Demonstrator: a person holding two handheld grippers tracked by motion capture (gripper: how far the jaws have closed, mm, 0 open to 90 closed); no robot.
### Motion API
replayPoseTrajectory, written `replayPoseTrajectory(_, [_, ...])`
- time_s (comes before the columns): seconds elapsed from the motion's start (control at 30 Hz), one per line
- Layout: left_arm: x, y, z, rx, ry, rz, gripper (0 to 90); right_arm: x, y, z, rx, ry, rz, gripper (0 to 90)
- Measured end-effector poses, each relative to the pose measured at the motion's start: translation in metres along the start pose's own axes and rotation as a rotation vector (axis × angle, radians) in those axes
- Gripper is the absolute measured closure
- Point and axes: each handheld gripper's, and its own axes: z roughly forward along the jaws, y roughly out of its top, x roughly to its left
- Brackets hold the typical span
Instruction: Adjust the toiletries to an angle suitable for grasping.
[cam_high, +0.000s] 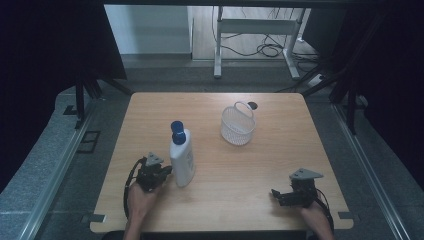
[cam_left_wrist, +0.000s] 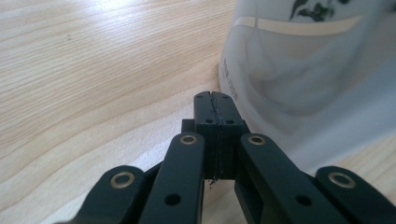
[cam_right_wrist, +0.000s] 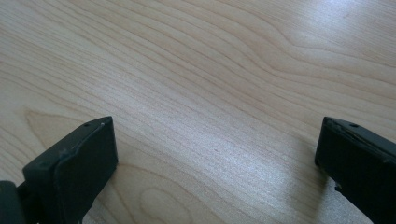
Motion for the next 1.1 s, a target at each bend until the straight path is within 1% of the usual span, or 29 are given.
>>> replayPoseTrajectory(0.07, [-0.001,0.000,0.002,-0.008,-0.005,-0.002,89.1,0.000,0.000,0.000,0.000,-0.001,0.000,0.0])
replayPoseTrajectory(0.13, [-0.003,0.001,0.005,0.002,-0.012,0.016,89.1,0.000,0.000,0.000,0.000,-0.001,0.000,0.0])
replayPoseTrajectory(0.27, [-0.009,0.003,0.008,0.014,0.004,0.043,89.1,0.000,0.001,0.001,0.001,0.000,0.000,0.0])
replayPoseTrajectory(0.33, [-0.010,0.003,0.008,0.010,-0.005,0.039,89.1,0.000,0.001,0.001,0.000,0.000,0.000,0.0])
replayPoseTrajectory(0.5, [-0.012,0.004,0.010,0.010,-0.011,0.040,89.1,0.001,0.001,0.001,0.001,0.001,0.001,0.0])
replayPoseTrajectory(0.7, [-0.014,0.004,0.010,-0.002,-0.029,0.027,89.1,0.001,0.001,0.001,0.001,0.002,0.000,0.0])
replayPoseTrajectory(0.83, [-0.017,0.005,0.010,-0.004,-0.036,0.031,89.1,0.001,0.002,0.002,0.001,0.002,0.000,0.0])
replayPoseTrajectory(0.87, [-0.019,0.005,0.010,0.001,-0.040,0.040,89.1,0.001,0.002,0.002,0.001,0.002,0.001,0.0])
replayPoseTrajectory(1.1, [-0.026,0.006,0.013,-0.001,-0.062,0.042,89.1,0.001,0.002,0.002,0.001,0.002,0.001,0.0])
